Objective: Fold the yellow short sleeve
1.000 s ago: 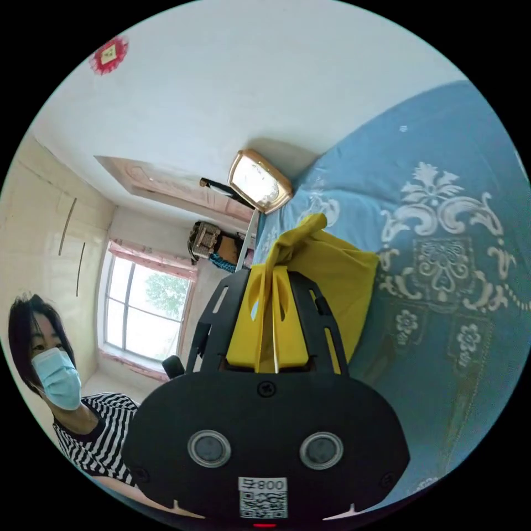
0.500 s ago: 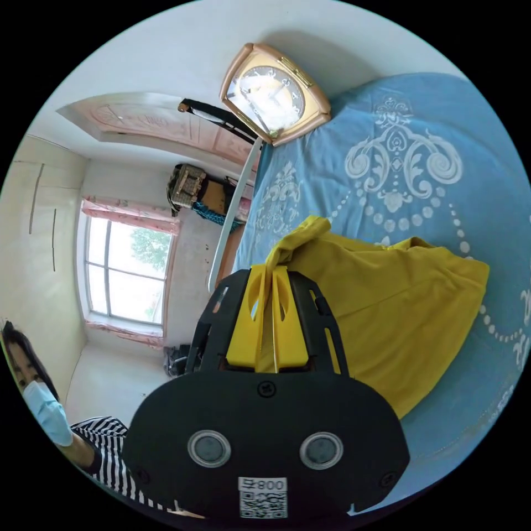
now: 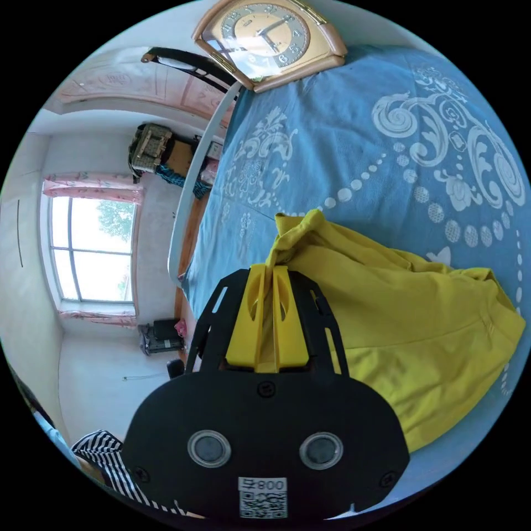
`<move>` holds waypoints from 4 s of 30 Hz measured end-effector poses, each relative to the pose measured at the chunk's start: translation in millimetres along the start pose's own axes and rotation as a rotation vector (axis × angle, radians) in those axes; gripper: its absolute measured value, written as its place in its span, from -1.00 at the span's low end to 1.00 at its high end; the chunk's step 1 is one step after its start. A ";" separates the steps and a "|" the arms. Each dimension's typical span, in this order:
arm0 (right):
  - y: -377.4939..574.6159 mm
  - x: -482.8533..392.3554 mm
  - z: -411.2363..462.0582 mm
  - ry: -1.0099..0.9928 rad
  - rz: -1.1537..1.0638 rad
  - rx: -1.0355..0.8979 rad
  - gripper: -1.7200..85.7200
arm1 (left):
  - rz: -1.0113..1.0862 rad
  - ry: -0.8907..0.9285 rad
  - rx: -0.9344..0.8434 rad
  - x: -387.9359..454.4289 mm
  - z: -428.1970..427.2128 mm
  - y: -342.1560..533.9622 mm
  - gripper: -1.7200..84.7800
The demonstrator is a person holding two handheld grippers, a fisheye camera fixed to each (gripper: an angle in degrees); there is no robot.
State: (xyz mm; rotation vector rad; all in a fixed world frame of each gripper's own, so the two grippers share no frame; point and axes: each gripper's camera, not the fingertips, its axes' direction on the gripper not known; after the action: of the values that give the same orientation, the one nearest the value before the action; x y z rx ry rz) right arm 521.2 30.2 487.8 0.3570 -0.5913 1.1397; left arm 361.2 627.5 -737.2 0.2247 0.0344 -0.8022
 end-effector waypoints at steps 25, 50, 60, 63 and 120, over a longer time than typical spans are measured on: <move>80.1 -55.7 -0.9 0.077 -0.240 -0.059 -0.95 | 0.136 -0.099 0.020 25.9 -154.5 -32.1 -0.95; 371.7 90.0 -117.8 -0.186 0.228 -0.022 -0.72 | 0.073 -0.188 -0.014 14.3 -170.5 -48.5 -0.95; 425.3 120.1 -141.0 -0.295 0.275 -0.011 -0.82 | -0.062 0.039 -0.106 -14.0 -138.6 5.4 -0.92; 442.5 126.0 -157.9 -0.365 0.275 0.012 -0.88 | -0.057 0.087 -0.128 -15.3 -119.5 10.8 -0.85; 1154.4 205.3 -776.5 -0.415 -0.061 0.798 -0.92 | 0.525 0.465 -0.549 228.0 531.0 425.3 -0.89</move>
State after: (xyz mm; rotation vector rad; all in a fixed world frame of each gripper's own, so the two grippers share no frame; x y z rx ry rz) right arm -284.5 1055.5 -39.0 1.3107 -0.4528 1.2153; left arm 795.5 639.0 -166.3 -0.1066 0.6035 -0.1835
